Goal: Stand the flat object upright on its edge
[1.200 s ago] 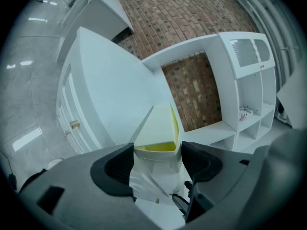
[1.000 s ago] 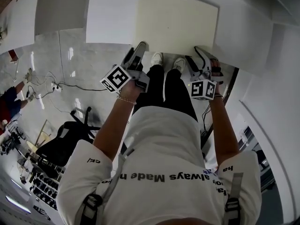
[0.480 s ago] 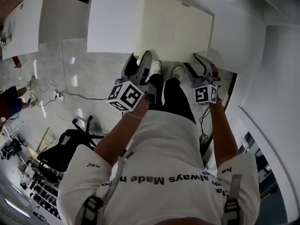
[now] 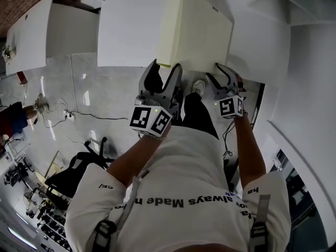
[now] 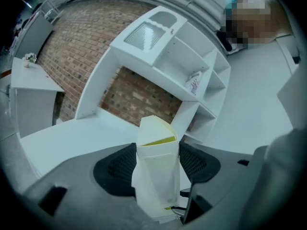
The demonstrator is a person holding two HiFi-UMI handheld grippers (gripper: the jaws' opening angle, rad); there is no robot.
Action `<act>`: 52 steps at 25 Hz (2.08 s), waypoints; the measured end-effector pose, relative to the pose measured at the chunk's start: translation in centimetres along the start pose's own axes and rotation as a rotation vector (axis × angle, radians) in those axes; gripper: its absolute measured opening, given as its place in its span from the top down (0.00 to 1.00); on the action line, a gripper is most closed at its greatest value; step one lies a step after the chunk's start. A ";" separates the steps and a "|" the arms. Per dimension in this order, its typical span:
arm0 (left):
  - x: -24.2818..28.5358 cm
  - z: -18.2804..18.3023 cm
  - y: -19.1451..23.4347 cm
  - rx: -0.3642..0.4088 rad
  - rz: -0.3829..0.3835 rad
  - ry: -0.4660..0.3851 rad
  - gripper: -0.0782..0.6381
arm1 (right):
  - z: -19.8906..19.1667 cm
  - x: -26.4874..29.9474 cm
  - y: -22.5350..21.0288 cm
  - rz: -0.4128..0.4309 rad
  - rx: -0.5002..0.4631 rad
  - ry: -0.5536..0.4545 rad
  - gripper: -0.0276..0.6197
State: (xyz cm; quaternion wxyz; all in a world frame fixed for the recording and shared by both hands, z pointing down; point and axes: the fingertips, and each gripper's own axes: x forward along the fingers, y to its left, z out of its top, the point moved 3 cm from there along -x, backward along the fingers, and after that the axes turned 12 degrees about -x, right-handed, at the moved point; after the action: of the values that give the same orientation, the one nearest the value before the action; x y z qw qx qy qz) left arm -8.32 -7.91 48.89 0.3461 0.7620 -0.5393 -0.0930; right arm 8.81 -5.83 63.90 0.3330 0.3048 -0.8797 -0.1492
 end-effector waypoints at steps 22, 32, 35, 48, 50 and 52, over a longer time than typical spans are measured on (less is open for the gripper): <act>5.0 -2.3 -11.2 0.212 -0.275 0.031 0.49 | -4.6 -1.4 -4.5 -0.066 0.216 0.011 0.63; 8.9 -2.3 -13.0 0.229 -0.295 0.017 0.49 | -6.1 -0.1 -7.0 -0.073 0.276 -0.008 0.64; 10.1 -2.4 -13.6 0.232 -0.308 0.018 0.49 | -6.6 0.3 -7.9 -0.079 0.288 -0.012 0.64; 16.4 -3.3 -16.6 0.256 -0.463 0.130 0.49 | -8.5 2.3 -11.7 -0.147 0.377 -0.001 0.66; 17.1 -3.1 -16.5 0.247 -0.478 0.142 0.49 | -8.7 2.7 -12.2 -0.157 0.387 0.005 0.66; 17.9 -2.9 -16.4 0.238 -0.492 0.151 0.49 | -8.9 3.0 -12.8 -0.166 0.395 0.010 0.67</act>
State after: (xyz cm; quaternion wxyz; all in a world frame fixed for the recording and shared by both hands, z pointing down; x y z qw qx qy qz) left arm 12.77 -19.58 44.90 0.2603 0.9102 -0.3178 -0.0532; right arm 18.65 -18.13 66.01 0.2574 0.4364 -0.8622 0.0007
